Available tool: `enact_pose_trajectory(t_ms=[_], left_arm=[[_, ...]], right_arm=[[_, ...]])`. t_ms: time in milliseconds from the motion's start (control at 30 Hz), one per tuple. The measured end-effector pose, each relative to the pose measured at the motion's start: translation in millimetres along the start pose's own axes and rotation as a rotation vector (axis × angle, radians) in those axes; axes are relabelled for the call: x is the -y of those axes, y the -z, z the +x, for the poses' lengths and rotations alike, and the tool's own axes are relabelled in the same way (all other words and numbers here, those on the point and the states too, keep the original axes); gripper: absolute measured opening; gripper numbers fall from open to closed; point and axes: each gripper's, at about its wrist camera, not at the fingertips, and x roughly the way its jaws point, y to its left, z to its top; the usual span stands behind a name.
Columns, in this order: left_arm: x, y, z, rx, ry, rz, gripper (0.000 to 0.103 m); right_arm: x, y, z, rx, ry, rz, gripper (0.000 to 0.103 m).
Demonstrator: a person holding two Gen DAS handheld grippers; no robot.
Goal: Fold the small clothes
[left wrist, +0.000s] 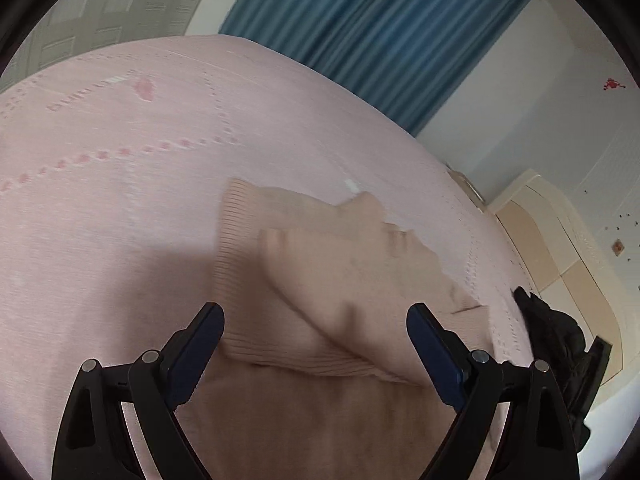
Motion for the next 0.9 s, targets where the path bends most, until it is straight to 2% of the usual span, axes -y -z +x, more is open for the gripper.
enact_pose_trajectory(t_ms=[67,200,267,333,467,533,567,600,667,733,900], left_arm=[[17.7,3.0,11.8,-0.009,-0.023,0.013,0.093],[52.0,13.5,42.2,-0.042,-0.119,0.061,0.093],[58.2,16.8,56.2,-0.045,-0.184,0.034,0.093],[58.9,22.0,68.5,-0.076,-0.215,0.025,0.093],[69.2,35.3,68.0,-0.050,-0.347,0.181,0.088],[61.5,40.2,57.2,-0.020,-0.431,0.196,0.088],[54.2,39.4,51.9,-0.017,-0.428,0.170,0.088],[44.5,38.2,44.8,-0.020,-0.395,0.129,0.088],[25.0,33.7,28.8,-0.017,-0.282,0.041,0.083],[15.3,30.6,19.2,-0.029,-0.195,0.004,0.081],[-12.6,22.0,10.7,-0.041,-0.045,-0.129,0.069]], right_arm=[[14.2,0.6,1.3,-0.022,-0.012,0.036,0.038],[27.1,1.1,2.5,-0.064,-0.044,0.045,0.044],[24.5,4.5,3.8,-0.071,-0.045,0.011,0.044],[22.3,7.2,4.8,-0.078,-0.048,-0.004,0.044],[22.0,12.6,22.4,-0.131,-0.084,0.040,0.045],[17.6,11.7,25.4,-0.144,-0.088,0.043,0.045],[15.7,11.4,24.3,-0.140,-0.087,0.035,0.045],[13.4,11.6,20.9,-0.128,-0.081,0.022,0.045],[12.5,12.4,18.1,-0.119,-0.078,0.016,0.045],[12.7,13.3,18.6,-0.130,-0.094,0.028,0.045],[12.0,12.4,19.7,-0.133,-0.101,0.037,0.045]])
